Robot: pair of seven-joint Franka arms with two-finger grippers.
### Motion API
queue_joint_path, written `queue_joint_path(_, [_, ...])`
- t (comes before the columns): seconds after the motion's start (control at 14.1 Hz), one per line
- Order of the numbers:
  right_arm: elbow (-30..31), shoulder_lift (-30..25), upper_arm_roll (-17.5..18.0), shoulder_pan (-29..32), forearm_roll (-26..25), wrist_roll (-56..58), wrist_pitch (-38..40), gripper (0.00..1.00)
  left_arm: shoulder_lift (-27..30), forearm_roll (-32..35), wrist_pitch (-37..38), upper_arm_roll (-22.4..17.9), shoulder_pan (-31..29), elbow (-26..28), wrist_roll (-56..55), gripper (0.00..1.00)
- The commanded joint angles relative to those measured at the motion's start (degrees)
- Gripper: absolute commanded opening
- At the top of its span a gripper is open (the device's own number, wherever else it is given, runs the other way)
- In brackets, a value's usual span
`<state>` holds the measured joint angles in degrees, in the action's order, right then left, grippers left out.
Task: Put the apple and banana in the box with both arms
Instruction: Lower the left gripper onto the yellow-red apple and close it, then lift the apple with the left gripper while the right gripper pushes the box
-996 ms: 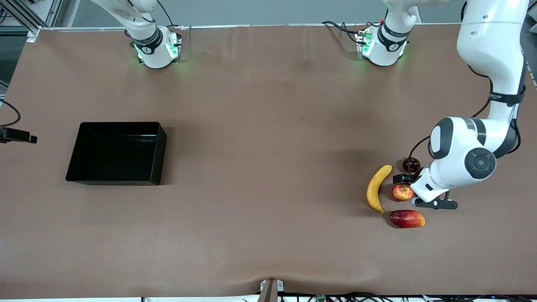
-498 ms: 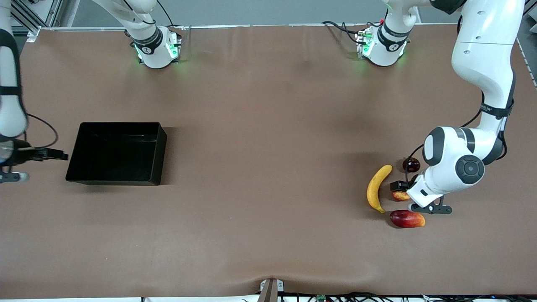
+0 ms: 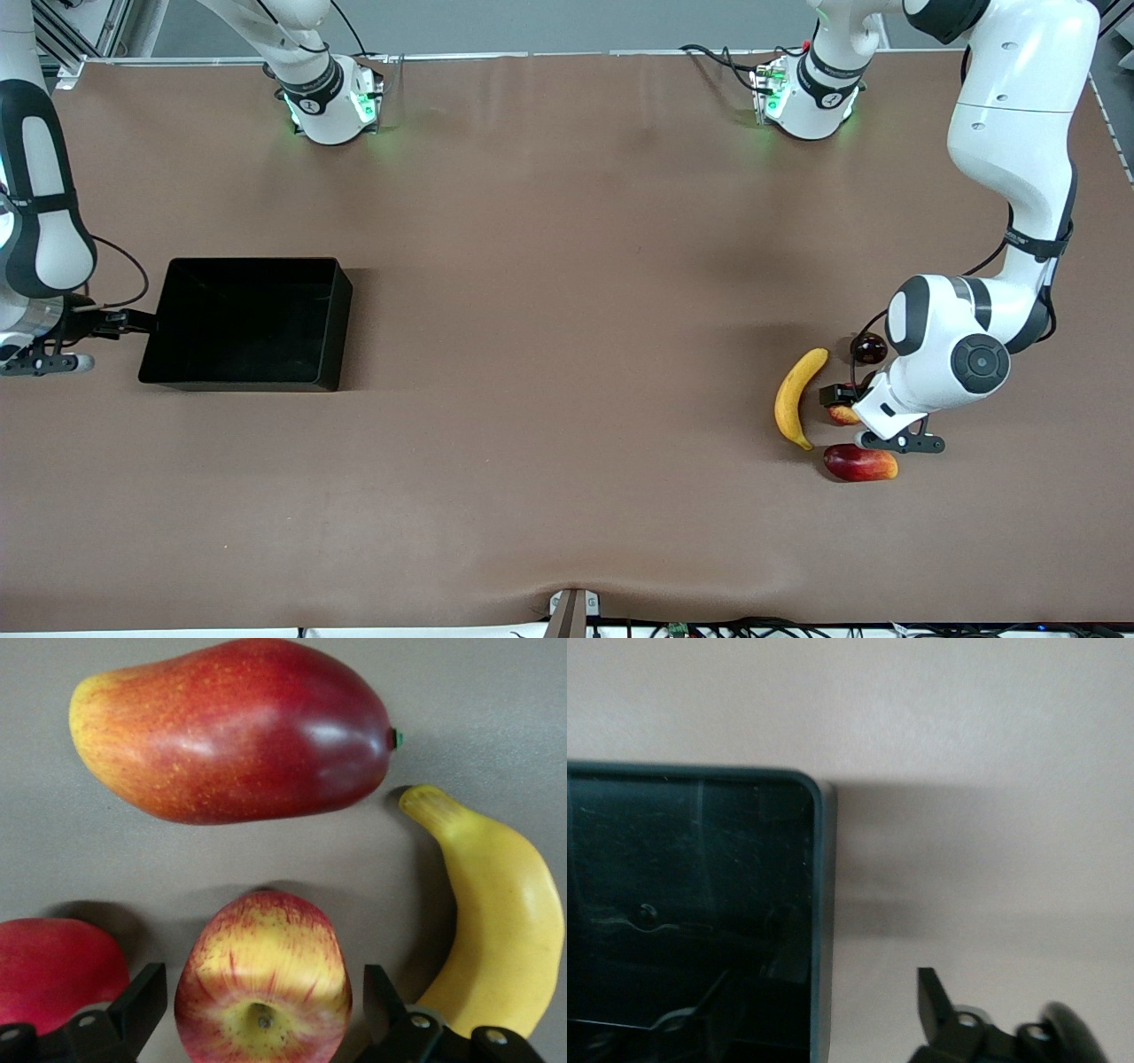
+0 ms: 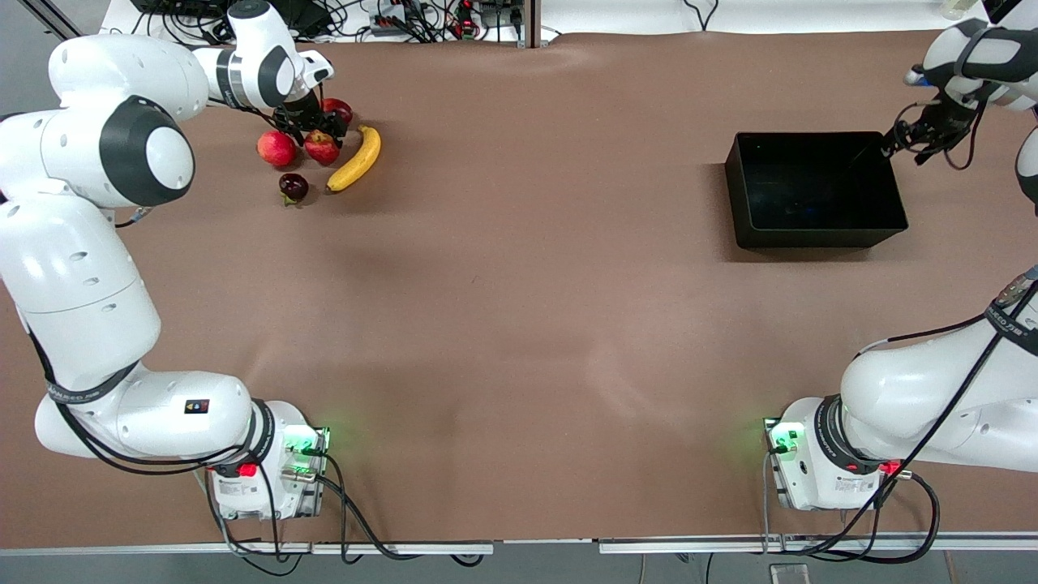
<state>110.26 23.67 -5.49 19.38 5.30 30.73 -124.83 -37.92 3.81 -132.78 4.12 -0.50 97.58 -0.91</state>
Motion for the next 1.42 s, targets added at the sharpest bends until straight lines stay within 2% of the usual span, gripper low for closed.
queue_joint_path(0.0, [3.6,-0.9,0.7,1.7,2.0,2.0,-2.3,0.14,0.4,1.3,-0.5,0.2,-0.1,-0.2,-0.2,0.45])
queue_joint_path(0.07, [3.6,-0.9,0.7,2.0,2.6,2.0,-2.3,0.03,0.9,1.3,0.1,0.2,0.0,-0.2,0.4,0.27])
queue_joint_path(0.14, [3.6,-0.9,0.7,1.9,2.6,2.1,-2.1,0.0,1.9,1.3,0.5,0.3,0.1,-0.2,0.4,0.06])
queue_joint_path(0.21, [3.6,-0.9,0.7,1.9,2.6,2.0,-1.9,0.0,2.9,1.3,2.1,0.3,0.6,-0.3,-0.2,0.0])
queue_joint_path(0.71, [3.0,-1.1,0.7,1.6,2.9,1.2,-0.1,0.0,15.1,1.2,17.8,0.5,1.3,-0.5,-2.2,0.0])
queue_joint_path(0.92, [-2.0,-1.0,0.7,1.9,6.7,-1.8,9.8,0.0,18.8,1.1,23.0,3.2,1.2,-0.5,-7.4,0.0])
queue_joint_path(1.07, [-2.7,-1.3,0.7,1.3,7.0,-2.3,12.3,0.0,20.0,1.1,24.9,4.9,1.2,-0.7,-12.3,0.0])
queue_joint_path(1.21, [-5.6,-1.3,0.7,1.1,10.6,-2.7,17.5,0.0,20.5,1.1,25.9,5.8,1.1,-0.9,-15.2,0.0])
queue_joint_path(1.35, [-5.8,-1.3,0.7,-0.8,11.5,-2.7,18.6,0.0,21.5,0.7,26.1,6.4,1.2,-1.0,-17.4,0.0])
